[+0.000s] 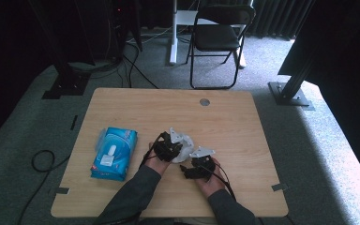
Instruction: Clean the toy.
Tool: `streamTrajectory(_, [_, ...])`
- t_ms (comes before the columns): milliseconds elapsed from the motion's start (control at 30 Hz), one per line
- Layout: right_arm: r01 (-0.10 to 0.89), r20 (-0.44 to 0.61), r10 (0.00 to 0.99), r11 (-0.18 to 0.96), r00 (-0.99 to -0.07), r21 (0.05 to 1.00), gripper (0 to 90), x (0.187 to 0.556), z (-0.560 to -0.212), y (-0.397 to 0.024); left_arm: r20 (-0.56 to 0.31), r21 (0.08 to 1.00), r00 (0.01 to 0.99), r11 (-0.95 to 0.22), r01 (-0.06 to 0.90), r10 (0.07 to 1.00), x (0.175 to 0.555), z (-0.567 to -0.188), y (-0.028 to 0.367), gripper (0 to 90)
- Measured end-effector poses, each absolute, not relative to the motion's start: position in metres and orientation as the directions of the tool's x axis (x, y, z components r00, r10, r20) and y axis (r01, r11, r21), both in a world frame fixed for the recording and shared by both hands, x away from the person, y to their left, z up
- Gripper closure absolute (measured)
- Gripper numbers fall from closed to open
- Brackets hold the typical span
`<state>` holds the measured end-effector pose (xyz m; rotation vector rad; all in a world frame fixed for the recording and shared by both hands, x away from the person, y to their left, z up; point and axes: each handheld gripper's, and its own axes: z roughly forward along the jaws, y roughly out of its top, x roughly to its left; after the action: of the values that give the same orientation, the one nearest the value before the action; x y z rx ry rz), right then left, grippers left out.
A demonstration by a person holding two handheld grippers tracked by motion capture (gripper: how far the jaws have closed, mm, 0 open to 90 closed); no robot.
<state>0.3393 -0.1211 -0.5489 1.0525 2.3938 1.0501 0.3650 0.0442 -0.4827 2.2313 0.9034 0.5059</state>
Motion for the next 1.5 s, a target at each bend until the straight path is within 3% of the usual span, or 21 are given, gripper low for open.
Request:
streamTrajectory(133, [0.499,0.0,0.736,0.458,-0.677,0.735,22.0,0.339,-0.549,-0.121,0.111,0.706,0.676,-0.536,0.462,0.728,0.364,-0.48,0.044,78.4])
streamTrajectory(433, [0.5,0.002,0.737,0.456,-0.676,0.736,22.0,0.339,-0.549,-0.121,0.086,0.735,0.672,-0.502,0.455,0.735,0.368,-0.478,0.042,57.0])
streamTrajectory(633, [0.499,0.001,0.736,0.458,-0.677,0.735,22.0,0.339,-0.549,-0.121,0.035,0.735,0.67,-0.473,0.485,0.742,0.374,-0.486,0.043,50.4])
streamTrajectory(733, [0.5,0.002,0.737,0.457,-0.676,0.736,22.0,0.339,-0.549,-0.121,0.018,0.735,0.681,-0.471,0.487,0.732,0.375,-0.487,0.044,54.7])
streamTrajectory(1000, [0.5,0.001,0.737,0.457,-0.676,0.736,22.0,0.339,-0.549,-0.121,-0.01,0.736,0.699,-0.468,0.489,0.715,0.375,-0.486,0.044,84.8])
streamTrajectory(1300, [0.499,0.001,0.737,0.457,-0.676,0.736,22.0,0.339,-0.549,-0.121,0.001,0.749,0.629,-0.417,0.515,0.777,0.373,-0.473,0.073,87.5])
streamTrajectory(1500, [0.499,0.0,0.736,0.458,-0.677,0.736,22.0,0.339,-0.549,-0.121,0.084,0.742,0.586,-0.443,0.503,0.806,0.369,-0.462,0.088,87.5])
